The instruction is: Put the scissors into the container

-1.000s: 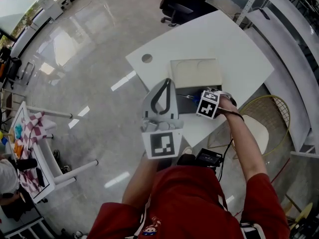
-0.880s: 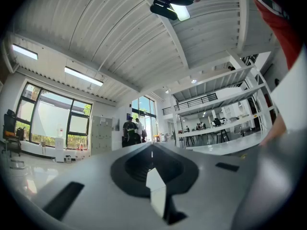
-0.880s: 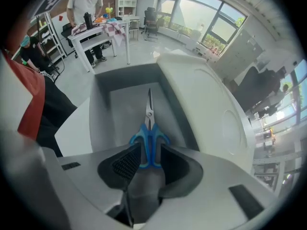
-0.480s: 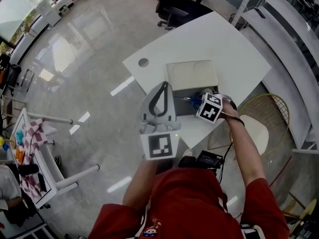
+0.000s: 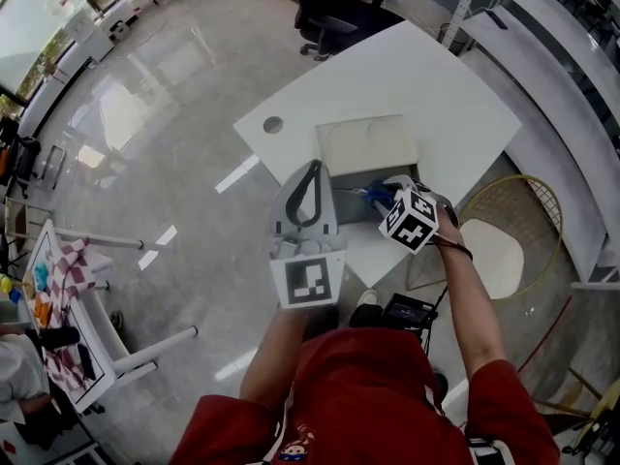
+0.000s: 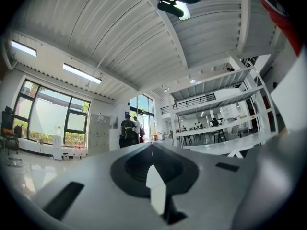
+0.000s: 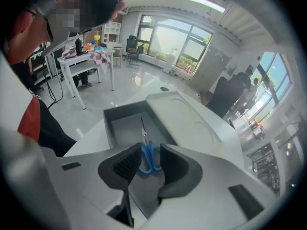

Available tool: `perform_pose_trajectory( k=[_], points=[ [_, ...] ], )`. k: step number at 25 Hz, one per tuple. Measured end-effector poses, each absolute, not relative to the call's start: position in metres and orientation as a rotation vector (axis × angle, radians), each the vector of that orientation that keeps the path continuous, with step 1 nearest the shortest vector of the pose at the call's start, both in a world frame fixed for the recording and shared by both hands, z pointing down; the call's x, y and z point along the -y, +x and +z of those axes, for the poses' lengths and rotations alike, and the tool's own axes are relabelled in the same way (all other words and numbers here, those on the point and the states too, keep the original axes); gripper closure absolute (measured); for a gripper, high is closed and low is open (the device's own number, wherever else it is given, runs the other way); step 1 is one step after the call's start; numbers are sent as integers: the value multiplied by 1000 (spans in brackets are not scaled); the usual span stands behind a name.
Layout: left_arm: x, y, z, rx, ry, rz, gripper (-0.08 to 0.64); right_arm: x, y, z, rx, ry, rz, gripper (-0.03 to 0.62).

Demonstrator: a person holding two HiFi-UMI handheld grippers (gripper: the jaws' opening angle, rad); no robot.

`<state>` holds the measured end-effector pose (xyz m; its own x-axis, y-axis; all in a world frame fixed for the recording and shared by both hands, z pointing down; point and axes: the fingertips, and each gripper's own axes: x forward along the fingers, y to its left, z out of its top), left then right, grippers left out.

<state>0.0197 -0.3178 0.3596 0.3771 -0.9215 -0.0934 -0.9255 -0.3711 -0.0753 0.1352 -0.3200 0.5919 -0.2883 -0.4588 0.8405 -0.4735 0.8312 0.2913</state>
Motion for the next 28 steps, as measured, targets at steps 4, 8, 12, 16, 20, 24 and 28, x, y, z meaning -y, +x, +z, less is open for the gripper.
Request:
perform_pose_trajectory(
  k=[4,8,12,16,20,24,28],
  points=[
    [317,22,362,-1689,-2514,42,551,319,133,576,1984,794,0,463],
    [314,26,363,-1676,-2520,39,551,313,130,563,2017,863,-14,463],
    [312,30,363,-1662,-2535,41,551,309,129,545,2065,948,-12,463],
    [310,36,361,-1632,-2542,41,551,305,133,518,2133,1082,-15,465],
    [310,46,360,-1609,-2567,40,551,302,140,490,2200,1199,-25,465],
    [309,57,359,-1569,-2574,49,551,298,146,467,2241,1279,-49,465],
    [308,65,358,-1537,-2588,46,551,293,154,438,2293,1390,-74,465]
  ],
)
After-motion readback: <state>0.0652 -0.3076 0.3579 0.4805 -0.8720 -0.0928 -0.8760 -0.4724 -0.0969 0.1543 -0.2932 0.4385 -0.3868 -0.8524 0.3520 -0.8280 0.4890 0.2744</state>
